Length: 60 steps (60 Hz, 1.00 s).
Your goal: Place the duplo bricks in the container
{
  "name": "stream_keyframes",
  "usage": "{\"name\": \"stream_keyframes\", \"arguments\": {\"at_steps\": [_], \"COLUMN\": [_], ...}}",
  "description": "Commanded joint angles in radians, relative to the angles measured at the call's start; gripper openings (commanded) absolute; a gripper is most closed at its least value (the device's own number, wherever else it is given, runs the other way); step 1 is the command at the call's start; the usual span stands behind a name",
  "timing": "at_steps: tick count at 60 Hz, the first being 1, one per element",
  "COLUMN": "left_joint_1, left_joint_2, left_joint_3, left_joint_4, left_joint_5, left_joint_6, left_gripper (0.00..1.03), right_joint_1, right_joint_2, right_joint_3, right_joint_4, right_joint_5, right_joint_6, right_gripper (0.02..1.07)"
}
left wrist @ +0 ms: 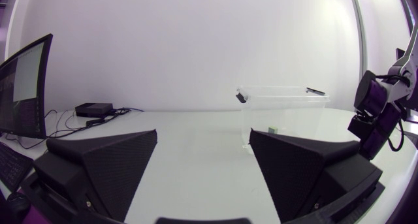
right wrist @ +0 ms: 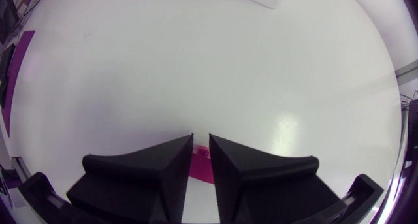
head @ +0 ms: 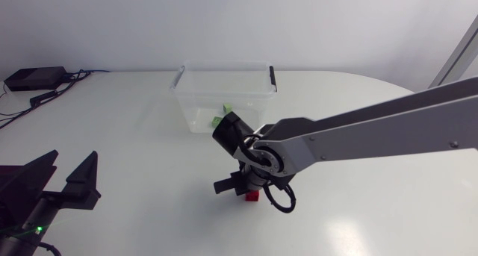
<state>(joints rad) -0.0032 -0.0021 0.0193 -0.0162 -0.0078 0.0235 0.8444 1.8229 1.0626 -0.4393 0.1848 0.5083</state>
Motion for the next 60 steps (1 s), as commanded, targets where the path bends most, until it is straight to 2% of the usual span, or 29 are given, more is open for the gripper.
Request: {"name": "stream_keyframes", "arguments": {"at_steps": [1, 3, 5, 10, 12, 13, 14, 27, 41, 60], "left_joint_1": [-0.003, -0.003, -0.003, -0.003, -0.003, -0.003, -0.003, -0.003, -0.003, -0.003], "left_joint_2": [-0.010, -0.010, -0.010, -0.010, -0.010, -0.010, -0.010, -0.010, -0.010, -0.010], "left_joint_3": [-0.018, -0.018, -0.018, -0.018, -0.018, -0.018, -0.018, -0.018, -0.018, -0.018], "left_joint_4": [0.007, 0.007, 0.007, 0.007, 0.007, 0.007, 0.007, 0.007, 0.007, 0.007], "left_joint_5": [-0.003, -0.003, -0.003, -0.003, -0.003, -0.003, -0.003, -0.003, -0.003, -0.003], "left_joint_6": [0.007, 0.007, 0.007, 0.007, 0.007, 0.006, 0.007, 0.007, 0.007, 0.007], "left_gripper": [0.99, 0.99, 0.99, 0.99, 0.99, 0.99, 0.99, 0.99, 0.99, 0.99], "right_joint_1": [0.001, 0.001, 0.001, 0.002, -0.001, -0.002, -0.004, -0.044, -0.071, -0.094], "right_joint_2": [0.024, 0.029, 0.036, 0.056, 0.059, 0.061, 0.061, 0.065, 0.142, 0.179], "right_joint_3": [0.023, 0.031, 0.045, 0.077, 0.082, 0.083, 0.088, 0.157, 0.254, 0.263], "right_joint_4": [-0.016, -0.024, -0.045, -0.116, -0.130, -0.138, -0.144, -0.230, -0.407, -0.421], "right_joint_5": [0.004, 0.002, 0.002, 0.005, 0.005, 0.004, 0.002, -0.061, -0.114, -0.228], "right_joint_6": [-0.013, -0.016, -0.016, 0.007, 0.013, 0.015, 0.022, 0.075, 0.182, 0.210], "right_gripper": [0.21, 0.22, 0.30, 0.70, 0.92, 1.00, 1.03, 1.03, 1.02, 1.01]}}
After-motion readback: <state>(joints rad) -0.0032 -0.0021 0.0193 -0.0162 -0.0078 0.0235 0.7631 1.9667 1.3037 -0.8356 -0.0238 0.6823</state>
